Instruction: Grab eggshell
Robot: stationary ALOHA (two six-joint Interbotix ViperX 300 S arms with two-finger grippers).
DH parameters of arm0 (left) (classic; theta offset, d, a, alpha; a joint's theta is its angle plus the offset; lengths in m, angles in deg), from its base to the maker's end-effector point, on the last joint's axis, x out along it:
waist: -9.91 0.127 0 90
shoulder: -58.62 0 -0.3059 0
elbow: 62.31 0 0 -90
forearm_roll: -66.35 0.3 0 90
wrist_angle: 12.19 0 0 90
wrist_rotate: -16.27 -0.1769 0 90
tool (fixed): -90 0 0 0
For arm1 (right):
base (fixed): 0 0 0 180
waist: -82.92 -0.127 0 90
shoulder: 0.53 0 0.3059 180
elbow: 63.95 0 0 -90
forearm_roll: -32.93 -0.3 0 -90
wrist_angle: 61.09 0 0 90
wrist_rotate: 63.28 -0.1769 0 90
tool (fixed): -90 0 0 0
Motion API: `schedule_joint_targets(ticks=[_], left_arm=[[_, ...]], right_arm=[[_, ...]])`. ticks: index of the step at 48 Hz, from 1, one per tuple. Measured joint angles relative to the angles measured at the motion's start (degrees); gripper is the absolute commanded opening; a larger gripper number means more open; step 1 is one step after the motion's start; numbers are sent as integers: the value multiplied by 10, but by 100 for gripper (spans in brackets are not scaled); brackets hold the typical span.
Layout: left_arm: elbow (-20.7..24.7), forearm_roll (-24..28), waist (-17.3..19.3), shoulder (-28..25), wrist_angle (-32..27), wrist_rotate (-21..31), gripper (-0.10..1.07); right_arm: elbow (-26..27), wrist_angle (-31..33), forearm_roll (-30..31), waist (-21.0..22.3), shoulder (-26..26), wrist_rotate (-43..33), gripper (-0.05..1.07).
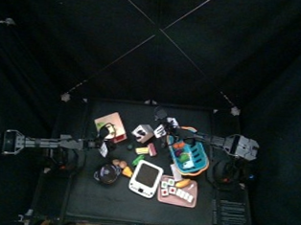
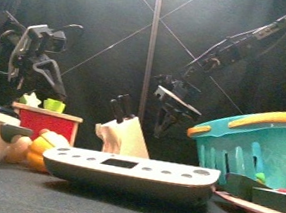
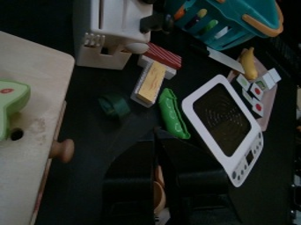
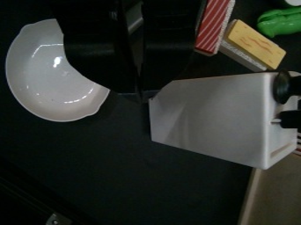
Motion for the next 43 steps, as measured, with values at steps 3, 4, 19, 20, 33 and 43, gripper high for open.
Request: schedule_joint_targets(ticks=[3, 4, 19, 20, 33, 43], left_arm=[[0, 5, -5, 1, 0, 1, 42], [0, 8, -9, 1, 0, 0, 42], [1, 42, -93, 1, -2, 0, 48], [1, 43, -99, 1, -2, 0, 50], [3, 44, -176, 1, -8, 0, 67], [3, 43, -236, 1, -11, 1, 80]], right_arm=[[-7, -4, 0, -1, -8, 0, 44], [-9, -5, 0, -3, -11, 0, 44], [-58, -2, 11, -76, -83, -1, 44], [-62, -3, 11, -83, -87, -1, 44], [-98, -29, 5, -150, -126, -4, 44], [-136, -107, -17, -198, -138, -7, 44]])
